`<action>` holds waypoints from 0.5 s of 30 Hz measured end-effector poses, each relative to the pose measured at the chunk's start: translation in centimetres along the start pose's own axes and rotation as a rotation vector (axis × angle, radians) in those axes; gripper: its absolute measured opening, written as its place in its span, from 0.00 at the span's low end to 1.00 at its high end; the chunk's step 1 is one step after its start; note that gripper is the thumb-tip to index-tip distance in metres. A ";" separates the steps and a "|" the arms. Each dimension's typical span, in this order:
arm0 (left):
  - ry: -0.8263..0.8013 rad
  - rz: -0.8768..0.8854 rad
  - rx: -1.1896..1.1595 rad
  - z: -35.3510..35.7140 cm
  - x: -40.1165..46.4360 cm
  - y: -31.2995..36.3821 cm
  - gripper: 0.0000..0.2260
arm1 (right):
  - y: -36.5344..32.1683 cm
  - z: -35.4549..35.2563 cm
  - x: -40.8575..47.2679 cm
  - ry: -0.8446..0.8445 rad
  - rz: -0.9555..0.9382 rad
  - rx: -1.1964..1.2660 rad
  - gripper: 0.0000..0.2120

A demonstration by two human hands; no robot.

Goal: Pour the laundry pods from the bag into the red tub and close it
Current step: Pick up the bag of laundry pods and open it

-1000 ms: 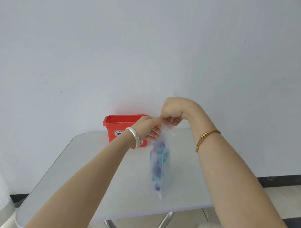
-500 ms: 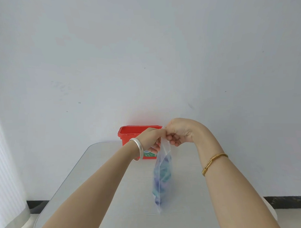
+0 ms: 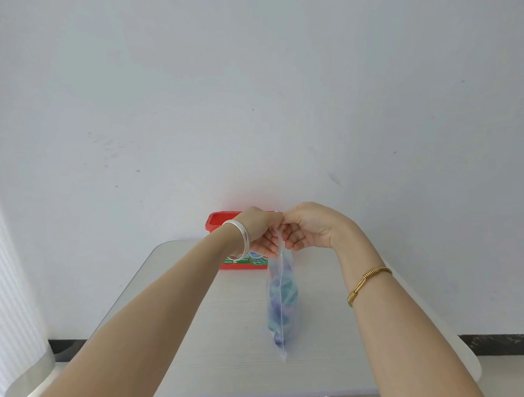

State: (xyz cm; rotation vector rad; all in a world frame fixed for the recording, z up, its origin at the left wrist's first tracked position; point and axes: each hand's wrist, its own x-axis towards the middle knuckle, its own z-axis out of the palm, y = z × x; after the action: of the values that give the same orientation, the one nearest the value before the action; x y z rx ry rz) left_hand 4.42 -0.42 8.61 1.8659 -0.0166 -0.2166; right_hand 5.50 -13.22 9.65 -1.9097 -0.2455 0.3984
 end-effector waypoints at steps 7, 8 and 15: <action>0.061 -0.017 -0.095 0.1 -0.2 0.0 0.09 | -0.2 0.6 -0.5 0.036 -0.049 0.025 0.07; 0.063 -0.021 -0.103 0.1 -0.4 0.1 0.09 | -0.2 0.6 -0.6 0.042 -0.049 0.028 0.07; 0.089 -0.057 -0.012 0.2 -0.7 0.2 0.11 | -0.2 0.6 -1.7 0.189 -0.038 -0.037 0.07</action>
State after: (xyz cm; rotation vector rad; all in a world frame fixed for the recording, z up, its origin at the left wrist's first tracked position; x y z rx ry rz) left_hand 3.77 -0.61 8.86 1.8637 0.0986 -0.1723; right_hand 3.69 -13.28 9.96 -1.9610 -0.1648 0.1875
